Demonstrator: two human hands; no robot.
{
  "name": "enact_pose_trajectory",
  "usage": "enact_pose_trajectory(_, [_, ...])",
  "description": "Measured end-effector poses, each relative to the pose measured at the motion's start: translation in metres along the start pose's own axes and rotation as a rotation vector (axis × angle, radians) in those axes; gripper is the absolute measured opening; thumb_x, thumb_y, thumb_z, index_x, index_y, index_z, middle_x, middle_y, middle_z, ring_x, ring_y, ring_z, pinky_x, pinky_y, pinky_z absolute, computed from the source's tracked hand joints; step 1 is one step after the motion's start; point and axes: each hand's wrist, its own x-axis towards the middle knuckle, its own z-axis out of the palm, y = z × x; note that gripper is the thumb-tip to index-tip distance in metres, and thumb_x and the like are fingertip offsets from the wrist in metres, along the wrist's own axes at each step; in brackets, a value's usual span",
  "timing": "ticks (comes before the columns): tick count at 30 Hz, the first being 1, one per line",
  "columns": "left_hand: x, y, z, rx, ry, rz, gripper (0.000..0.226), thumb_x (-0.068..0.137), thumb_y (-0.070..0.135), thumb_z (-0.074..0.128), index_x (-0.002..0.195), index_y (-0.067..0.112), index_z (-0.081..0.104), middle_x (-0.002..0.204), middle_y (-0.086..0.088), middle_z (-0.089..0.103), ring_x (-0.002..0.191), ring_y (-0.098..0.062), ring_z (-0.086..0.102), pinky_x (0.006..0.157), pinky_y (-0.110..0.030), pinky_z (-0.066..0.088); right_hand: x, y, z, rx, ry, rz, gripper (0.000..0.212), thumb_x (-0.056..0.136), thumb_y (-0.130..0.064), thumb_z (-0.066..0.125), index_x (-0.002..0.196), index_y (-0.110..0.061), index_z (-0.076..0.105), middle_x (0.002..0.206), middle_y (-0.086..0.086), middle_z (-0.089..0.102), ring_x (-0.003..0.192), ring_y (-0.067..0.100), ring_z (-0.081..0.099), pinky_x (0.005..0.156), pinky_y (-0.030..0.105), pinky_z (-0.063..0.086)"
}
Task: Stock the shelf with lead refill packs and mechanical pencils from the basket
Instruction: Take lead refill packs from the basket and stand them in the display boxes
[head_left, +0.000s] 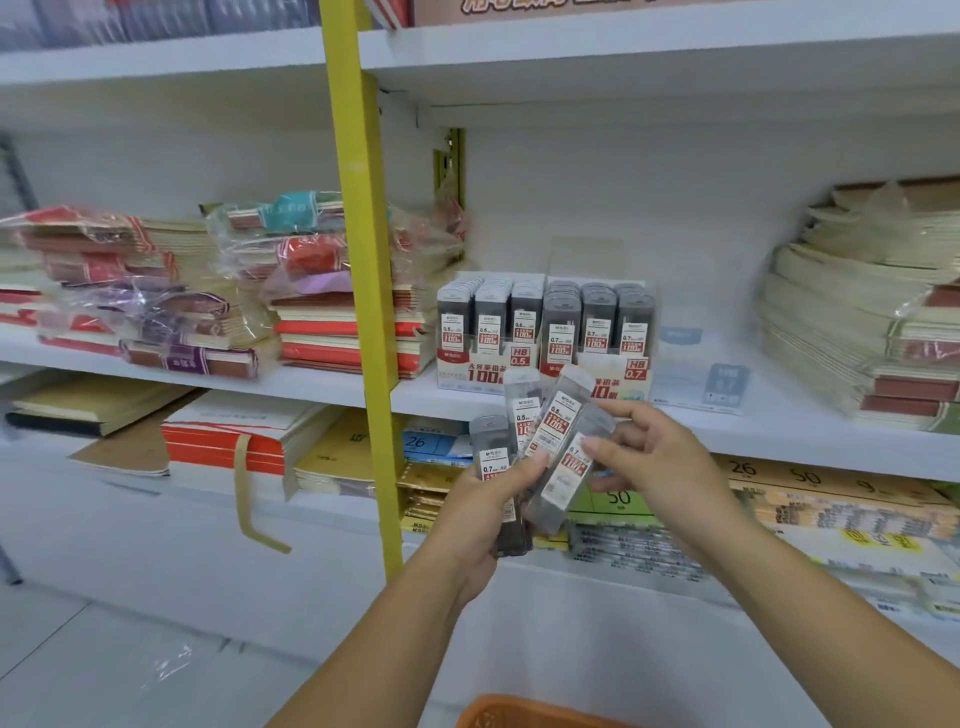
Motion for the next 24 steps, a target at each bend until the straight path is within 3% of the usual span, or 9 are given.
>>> enact_pose_trajectory(2, [0.004, 0.005, -0.003, -0.096, 0.041, 0.03, 0.056, 0.063, 0.042, 0.086, 0.114, 0.021, 0.073, 0.086, -0.001, 0.077, 0.057, -0.009, 0.059, 0.051, -0.026, 0.051, 0.011, -0.022, -0.009, -0.063, 0.11, -0.076, 0.028, 0.089, -0.009, 0.066, 0.11, -0.027, 0.061, 0.089, 0.0, 0.076, 0.072, 0.016, 0.072, 0.057, 0.028, 0.056])
enact_pose_trajectory(5, [0.012, 0.012, -0.012, -0.146, 0.029, 0.1, 0.063, 0.065, 0.041, 0.084, 0.121, 0.014, 0.07, 0.09, 0.001, 0.077, 0.055, -0.006, 0.052, 0.05, -0.023, 0.05, 0.031, -0.064, -0.026, -0.133, 0.283, -0.353, 0.031, 0.089, -0.012, 0.067, 0.1, -0.039, 0.055, 0.094, -0.003, 0.073, 0.075, 0.01, 0.07, 0.058, 0.022, 0.054])
enact_pose_trajectory(9, [0.02, 0.015, -0.018, -0.183, 0.031, 0.122, 0.063, 0.065, 0.039, 0.084, 0.121, 0.015, 0.07, 0.096, -0.001, 0.078, 0.054, -0.006, 0.051, 0.05, -0.023, 0.049, 0.063, -0.1, -0.036, -0.606, 0.314, -0.639, 0.034, 0.088, -0.02, 0.069, 0.104, -0.038, 0.044, 0.09, -0.012, 0.065, 0.078, 0.009, 0.065, 0.068, 0.031, 0.053])
enact_pose_trajectory(11, [0.023, 0.014, -0.019, -0.185, 0.014, 0.131, 0.064, 0.064, 0.041, 0.086, 0.121, 0.017, 0.069, 0.103, -0.004, 0.078, 0.054, -0.006, 0.052, 0.051, -0.024, 0.05, 0.078, -0.101, -0.036, -0.739, 0.218, -0.573, 0.035, 0.087, -0.02, 0.071, 0.102, -0.038, 0.045, 0.089, -0.014, 0.064, 0.079, 0.01, 0.065, 0.072, 0.036, 0.055])
enact_pose_trajectory(15, [0.026, 0.013, -0.02, -0.183, -0.029, 0.118, 0.067, 0.063, 0.042, 0.088, 0.122, 0.014, 0.07, 0.096, -0.001, 0.077, 0.055, -0.006, 0.053, 0.052, -0.024, 0.051, 0.097, -0.082, -0.037, -0.77, 0.079, -0.374, 0.034, 0.081, -0.018, 0.075, 0.098, -0.038, 0.054, 0.091, -0.013, 0.062, 0.081, 0.01, 0.064, 0.07, 0.03, 0.055])
enact_pose_trajectory(18, [0.027, 0.013, -0.019, -0.2, -0.055, 0.126, 0.066, 0.063, 0.042, 0.089, 0.121, 0.019, 0.069, 0.108, -0.007, 0.077, 0.056, -0.007, 0.052, 0.054, -0.025, 0.052, 0.106, -0.067, -0.038, -0.896, 0.122, -0.375, 0.031, 0.08, -0.022, 0.077, 0.101, -0.035, 0.058, 0.092, -0.01, 0.055, 0.077, 0.005, 0.055, 0.065, 0.022, 0.045])
enact_pose_trajectory(22, [0.025, 0.014, -0.018, -0.191, -0.083, 0.143, 0.064, 0.062, 0.043, 0.089, 0.119, 0.024, 0.07, 0.113, -0.011, 0.075, 0.056, -0.008, 0.051, 0.056, -0.026, 0.051, 0.105, -0.062, -0.036, -1.187, 0.282, -0.429, 0.037, 0.083, -0.034, 0.073, 0.118, -0.027, 0.064, 0.097, -0.008, 0.041, 0.088, 0.011, 0.045, 0.066, 0.028, 0.038])
enact_pose_trajectory(24, [0.024, 0.015, -0.016, -0.201, -0.089, 0.139, 0.068, 0.062, 0.043, 0.089, 0.122, 0.021, 0.068, 0.112, -0.012, 0.075, 0.057, -0.008, 0.05, 0.056, -0.026, 0.051, 0.094, -0.063, -0.03, -1.205, 0.338, -0.522, 0.035, 0.088, -0.032, 0.066, 0.122, -0.023, 0.064, 0.097, -0.007, 0.043, 0.087, 0.011, 0.043, 0.065, 0.026, 0.035])
